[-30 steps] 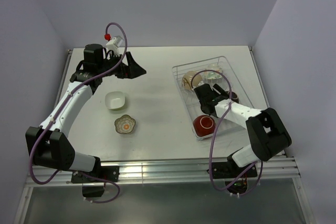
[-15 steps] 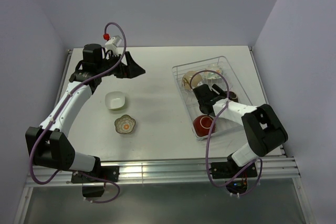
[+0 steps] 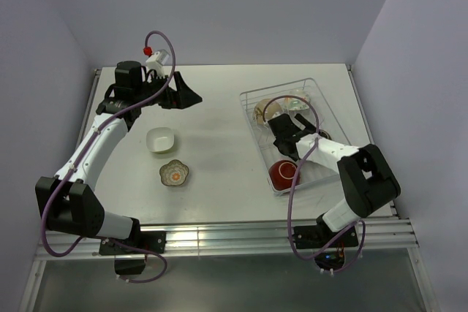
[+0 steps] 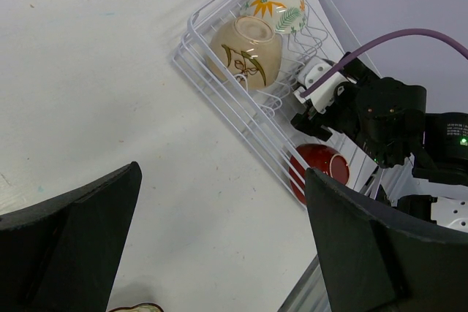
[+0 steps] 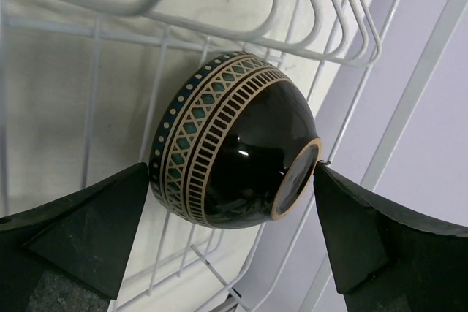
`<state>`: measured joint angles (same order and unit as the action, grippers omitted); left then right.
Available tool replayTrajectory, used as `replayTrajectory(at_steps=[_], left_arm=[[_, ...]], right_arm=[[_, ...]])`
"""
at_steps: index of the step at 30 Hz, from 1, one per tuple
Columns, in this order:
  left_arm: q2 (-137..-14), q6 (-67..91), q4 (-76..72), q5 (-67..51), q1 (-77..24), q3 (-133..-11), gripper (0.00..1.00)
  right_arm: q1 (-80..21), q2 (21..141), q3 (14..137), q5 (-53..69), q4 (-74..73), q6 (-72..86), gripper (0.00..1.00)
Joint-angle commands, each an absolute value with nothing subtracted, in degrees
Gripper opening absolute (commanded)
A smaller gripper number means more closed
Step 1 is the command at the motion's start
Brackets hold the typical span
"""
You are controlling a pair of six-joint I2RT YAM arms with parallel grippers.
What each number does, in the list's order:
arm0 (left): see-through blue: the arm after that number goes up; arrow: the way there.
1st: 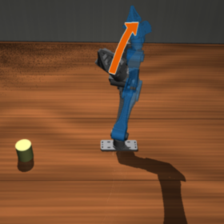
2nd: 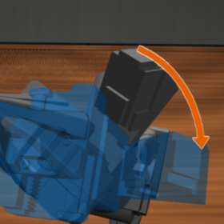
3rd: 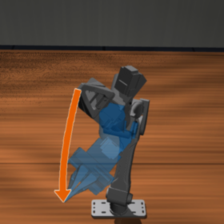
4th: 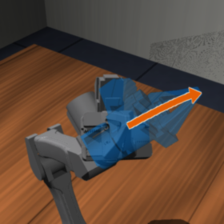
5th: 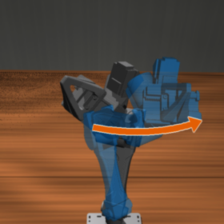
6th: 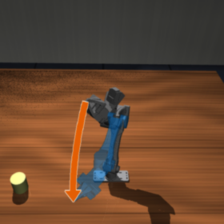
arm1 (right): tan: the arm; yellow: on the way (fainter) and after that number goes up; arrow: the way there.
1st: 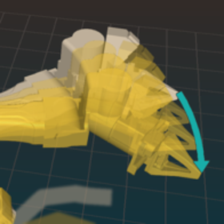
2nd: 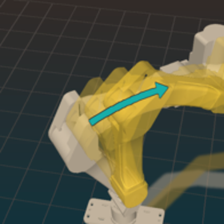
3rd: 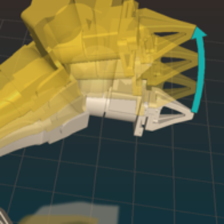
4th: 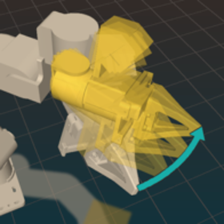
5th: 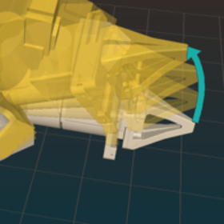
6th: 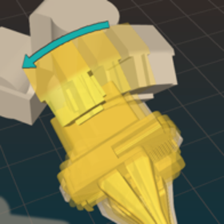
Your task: Load the bowls into the dish rack
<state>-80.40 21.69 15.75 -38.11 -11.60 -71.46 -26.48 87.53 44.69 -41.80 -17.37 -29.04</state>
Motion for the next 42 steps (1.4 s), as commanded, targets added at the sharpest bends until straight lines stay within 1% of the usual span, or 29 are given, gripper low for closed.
replayTrajectory(at_steps=[1, 8, 10, 14, 15, 17, 19, 21, 22, 24, 25, 26, 28, 29, 30, 32, 33, 34, 37, 40, 42], left_arm=[[-78.66, 20.74, 14.06, -38.85, -11.34, -71.98, 1.0], [-78.49, 21.09, 13.8, -39.2, -11.34, -71.63, 1.0], [-78.22, 21.09, 13.8, -39.11, -11.25, -71.63, 1.0], [-77.7, 20.57, 13.71, -39.02, -11.25, -71.37, 1.0], [-77.43, 20.22, 13.8, -39.02, -11.25, -71.37, 1.0], [-77.26, 18.21, 14.94, -38.93, -11.25, -71.54, 1.0], [-77.34, 15.57, 18.17, -39.2, -11.08, -72.33, 1.0], [-78.13, 10.74, 22.3, -39.9, -10.72, -73.99, 0.97], [-79.18, 9.07, 24.33, -40.42, -10.03, -74.7, 0.94], [-80.33, 2.92, 31.44, -42.45, -8.97, -76.1, 0.88], [-80.77, 0.64, 34.25, -42.71, -7.92, -76.2, 0.84], [-80.77, -7.04, 37.84, -41.41, -7.48, -75.94, 0.82], [-80.07, -11.06, 39.9, -37.72, -6.16, -73.75, 0.81], [-80.07, -12.99, 40.25, -35.79, -5.63, -72.87, 0.81], [-80.5, -13.79, 41.47, -32.73, -4.93, -72.08, 0.81], [-83.92, -15.98, 44.28, -30.24, -2.73, -72.51, 0.78], [-85.33, -16.52, 46.12, -30.23, -1.59, -73.12, 0.76], [-87.69, -16.61, 46.32, -31.19, 2.16, -73.12, 0.71], [-91.22, -16.0, 45.01, -30.94, 8.69, -73.13, 0.68], [-93.85, -14.68, 42.81, -29.8, 11.68, -73.13, 0.65], [-94.83, -13.8, 41.49, -29.36, 11.87, -72.51, 0.63]], right_arm=[[-25.67, 86.05, 48.51, -39.29, -19.51, -27.16, 1.0], [-23.82, 84.2, 51.06, -37.36, -20.39, -27.33, 1.0], [-23.47, 82.02, 52.73, -35.08, -23.02, -26.37, 1.0], [-22.77, 75.79, 55.89, -26.82, -28.82, -22.69, 1.0], [-22.42, 74.72, 57.12, -23.15, -31.09, -22.15, 0.99], [-20.84, 72.34, 58.27, -19.79, -33.13, -20.4, 0.97], [-18.99, 69.79, 60.99, -12.94, -36.29, -19.08, 0.97], [-14.96, 68.82, 65.19, -6.71, -39.96, -16.97, 0.97], [-13.46, 68.73, 66.78, -0.33, -41.56, -15.92, 0.98], [-8.99, 68.82, 70.99, 7.26, -44.89, -14.95, 0.99], [-7.75, 68.82, 71.97, 13.3, -45.78, -14.16, 1.0], [-6.78, 68.73, 73.29, 15.8, -46.4, -13.72, 1.0], [-4.75, 68.82, 74.18, 21.42, -47.9, -13.19, 1.0], [-4.22, 68.82, 74.7, 26.84, -48.42, -12.4, 1.0], [-3.78, 69.08, 75.06, 29.77, -48.69, -11.7, 1.0], [-1.76, 70.13, 75.41, 37.83, -49.48, -10.11, 1.0], [-1.41, 70.57, 75.5, 39.1, -49.13, -9.32, 1.0], [-1.15, 70.84, 75.5, 40.42, -49.22, -8.1, 1.0], [-1.06, 71.63, 74.8, 42.54, -47.82, -5.9, 0.99], [-1.14, 71.28, 73.3, 42.45, -45.36, -3.35, 0.97], [-1.14, 70.76, 71.9, 41.84, -43.08, -2.03, 0.96]])
